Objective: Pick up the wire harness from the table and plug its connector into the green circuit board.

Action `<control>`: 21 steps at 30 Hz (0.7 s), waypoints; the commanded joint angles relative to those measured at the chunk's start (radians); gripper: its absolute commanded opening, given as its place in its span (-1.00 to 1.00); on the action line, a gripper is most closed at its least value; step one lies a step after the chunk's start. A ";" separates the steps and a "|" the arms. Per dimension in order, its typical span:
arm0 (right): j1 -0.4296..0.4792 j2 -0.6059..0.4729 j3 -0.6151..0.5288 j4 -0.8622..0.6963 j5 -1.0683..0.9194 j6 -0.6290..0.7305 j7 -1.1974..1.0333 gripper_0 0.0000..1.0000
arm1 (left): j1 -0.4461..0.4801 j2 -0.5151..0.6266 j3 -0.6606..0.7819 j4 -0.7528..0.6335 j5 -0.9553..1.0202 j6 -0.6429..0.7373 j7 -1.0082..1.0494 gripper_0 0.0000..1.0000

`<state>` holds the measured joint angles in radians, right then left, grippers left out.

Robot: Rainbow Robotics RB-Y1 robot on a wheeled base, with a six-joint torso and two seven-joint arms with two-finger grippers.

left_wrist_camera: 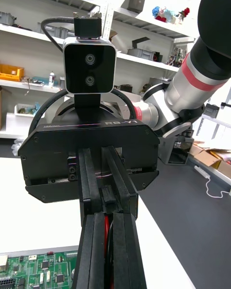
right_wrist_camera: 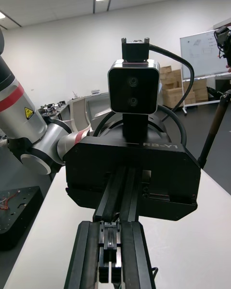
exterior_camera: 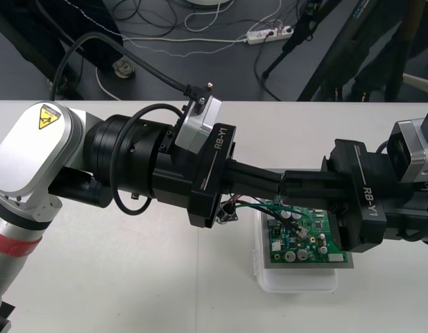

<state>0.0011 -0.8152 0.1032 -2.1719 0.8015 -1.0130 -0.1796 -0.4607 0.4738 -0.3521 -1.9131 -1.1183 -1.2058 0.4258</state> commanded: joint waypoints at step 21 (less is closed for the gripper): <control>-0.013 0.014 -0.033 -0.012 -0.004 -0.007 -0.003 1.00 | 0.017 0.037 -0.005 -0.021 0.055 0.046 -0.121 -1.00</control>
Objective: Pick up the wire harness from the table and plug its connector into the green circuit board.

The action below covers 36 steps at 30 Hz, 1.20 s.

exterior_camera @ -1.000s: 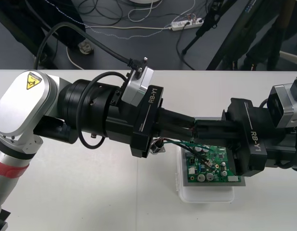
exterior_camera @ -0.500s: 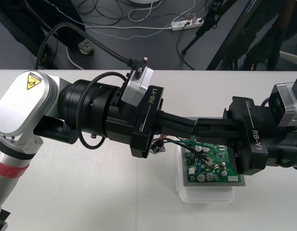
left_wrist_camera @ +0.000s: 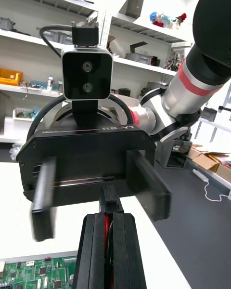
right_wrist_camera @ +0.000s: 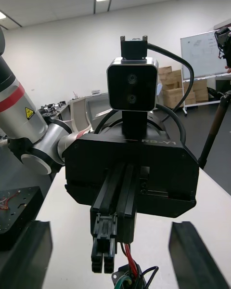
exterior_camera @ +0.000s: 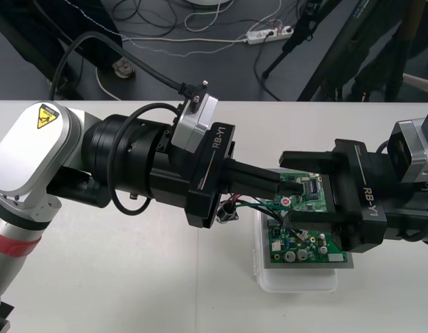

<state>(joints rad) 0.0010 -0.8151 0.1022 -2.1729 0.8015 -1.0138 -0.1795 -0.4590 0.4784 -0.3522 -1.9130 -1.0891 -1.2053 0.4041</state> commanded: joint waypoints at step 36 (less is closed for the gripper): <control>-0.016 -0.018 -0.265 0.245 -0.004 -0.368 -0.020 1.00 | 0.180 0.171 0.131 0.034 0.081 -0.031 -0.180 -1.00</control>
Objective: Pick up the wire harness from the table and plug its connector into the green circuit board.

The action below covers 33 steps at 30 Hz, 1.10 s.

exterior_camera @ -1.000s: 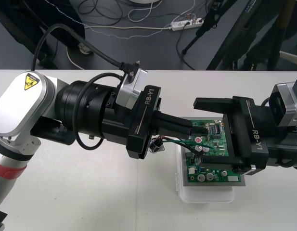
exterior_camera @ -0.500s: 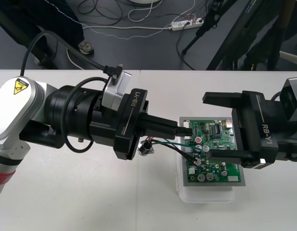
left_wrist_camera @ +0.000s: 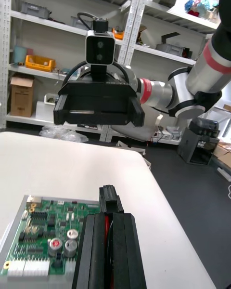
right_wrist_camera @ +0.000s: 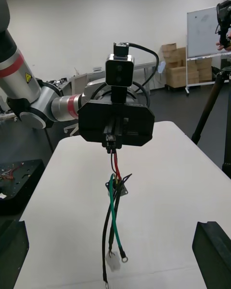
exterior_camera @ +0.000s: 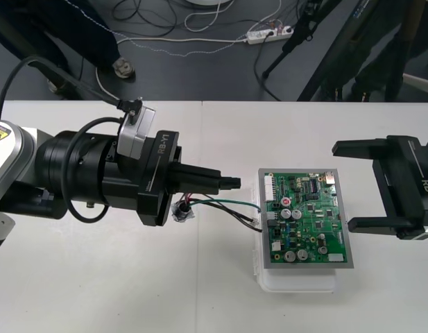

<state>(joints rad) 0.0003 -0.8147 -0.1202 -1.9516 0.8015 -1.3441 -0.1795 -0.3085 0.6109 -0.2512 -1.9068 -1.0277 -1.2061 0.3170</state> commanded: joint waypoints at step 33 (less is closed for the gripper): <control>0.007 -0.026 -0.193 -0.082 0.587 -0.227 -0.322 1.00 | -0.072 -0.131 -0.068 0.608 0.011 -0.247 -0.587 -1.00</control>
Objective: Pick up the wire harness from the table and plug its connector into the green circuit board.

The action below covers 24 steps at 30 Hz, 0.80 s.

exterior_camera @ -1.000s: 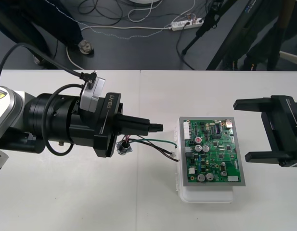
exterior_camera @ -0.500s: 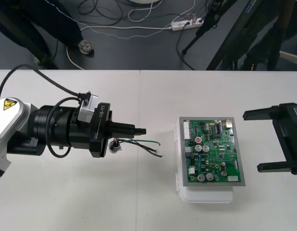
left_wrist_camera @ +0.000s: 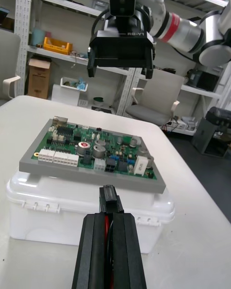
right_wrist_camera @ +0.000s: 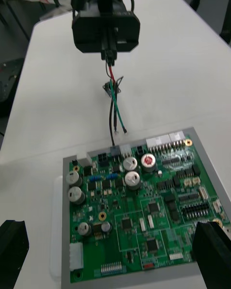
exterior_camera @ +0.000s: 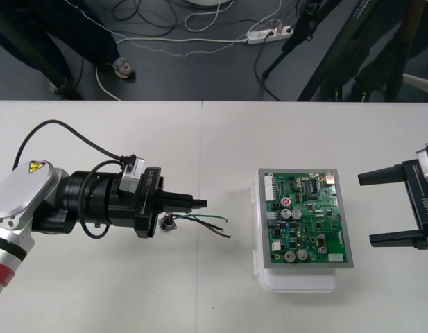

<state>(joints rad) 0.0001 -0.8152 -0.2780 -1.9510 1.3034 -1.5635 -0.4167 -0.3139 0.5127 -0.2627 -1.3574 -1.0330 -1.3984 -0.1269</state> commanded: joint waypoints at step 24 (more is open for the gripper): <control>0.009 -0.059 0.109 -0.186 0.574 -0.007 -0.159 1.00 | -0.198 -0.166 -0.208 0.440 0.057 -0.054 -0.462 -1.00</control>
<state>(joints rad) 0.0024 -0.8269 -0.2104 -2.1125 1.8402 -1.5649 -0.5525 -0.4582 0.3892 -0.4498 -0.9377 -0.9909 -1.4014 -0.5327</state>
